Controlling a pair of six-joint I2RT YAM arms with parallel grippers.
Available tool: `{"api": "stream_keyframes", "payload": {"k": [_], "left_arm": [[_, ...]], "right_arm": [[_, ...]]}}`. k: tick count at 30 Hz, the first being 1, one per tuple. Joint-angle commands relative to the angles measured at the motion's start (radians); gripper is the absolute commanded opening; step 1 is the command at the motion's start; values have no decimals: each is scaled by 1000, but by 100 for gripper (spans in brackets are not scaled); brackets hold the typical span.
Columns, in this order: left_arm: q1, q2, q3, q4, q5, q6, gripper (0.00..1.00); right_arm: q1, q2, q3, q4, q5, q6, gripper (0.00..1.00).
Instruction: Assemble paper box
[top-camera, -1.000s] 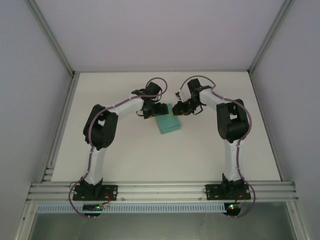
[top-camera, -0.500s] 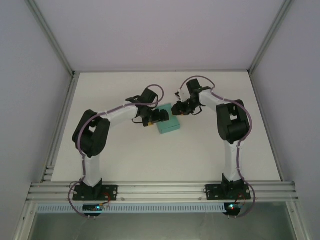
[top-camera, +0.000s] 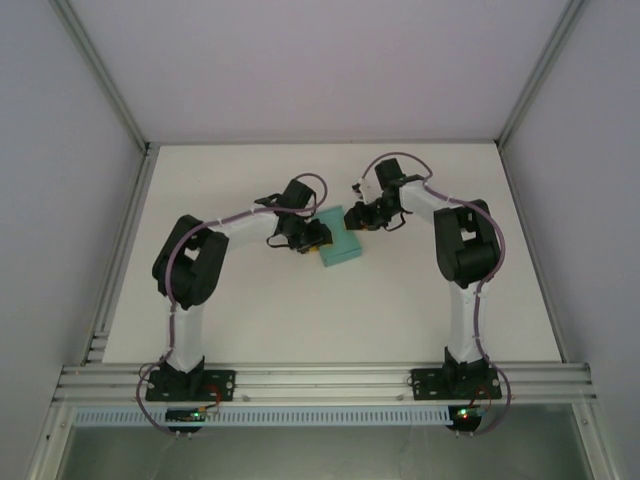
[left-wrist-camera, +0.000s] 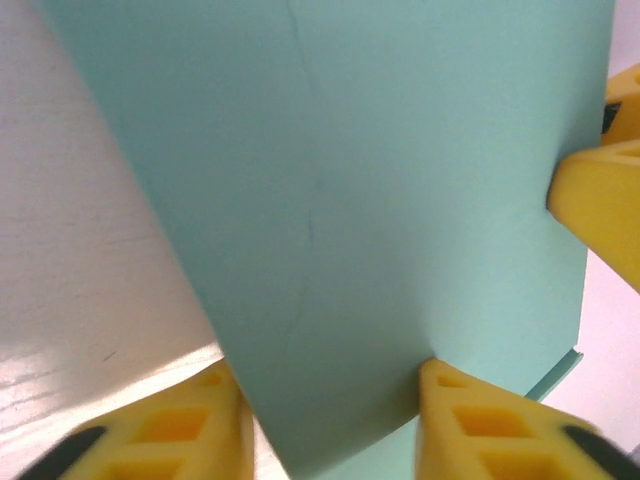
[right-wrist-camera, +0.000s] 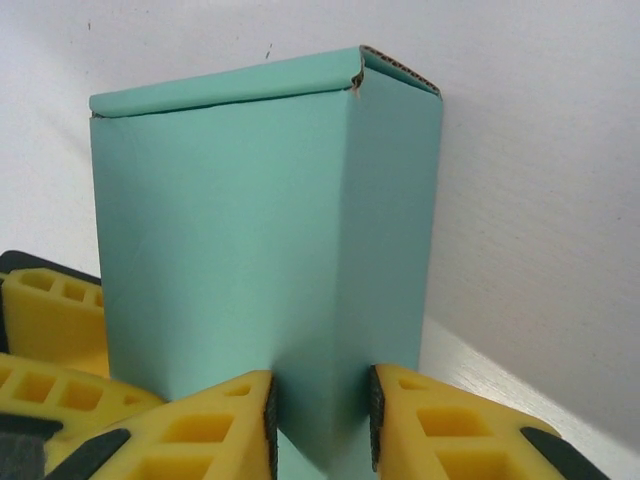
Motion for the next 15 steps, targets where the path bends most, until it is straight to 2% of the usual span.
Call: {"api": "stream_keyframes", "payload": {"k": [1, 3, 7, 9, 15], "left_arm": [[-14, 59, 2, 25, -6, 14, 20], [-14, 65, 7, 24, -9, 8, 14], [-14, 72, 10, 17, -14, 4, 9], [-14, 71, 9, 16, -19, 5, 2], [-15, 76, 6, 12, -29, 1, 0]], "right_arm": [[20, 20, -38, -33, 31, 24, 29], [20, 23, -42, -33, 25, 26, 29], [21, 22, -50, -28, 30, 30, 29], [20, 19, -53, -25, 30, 33, 29], [15, 13, -55, -22, 31, 41, 28]]}}
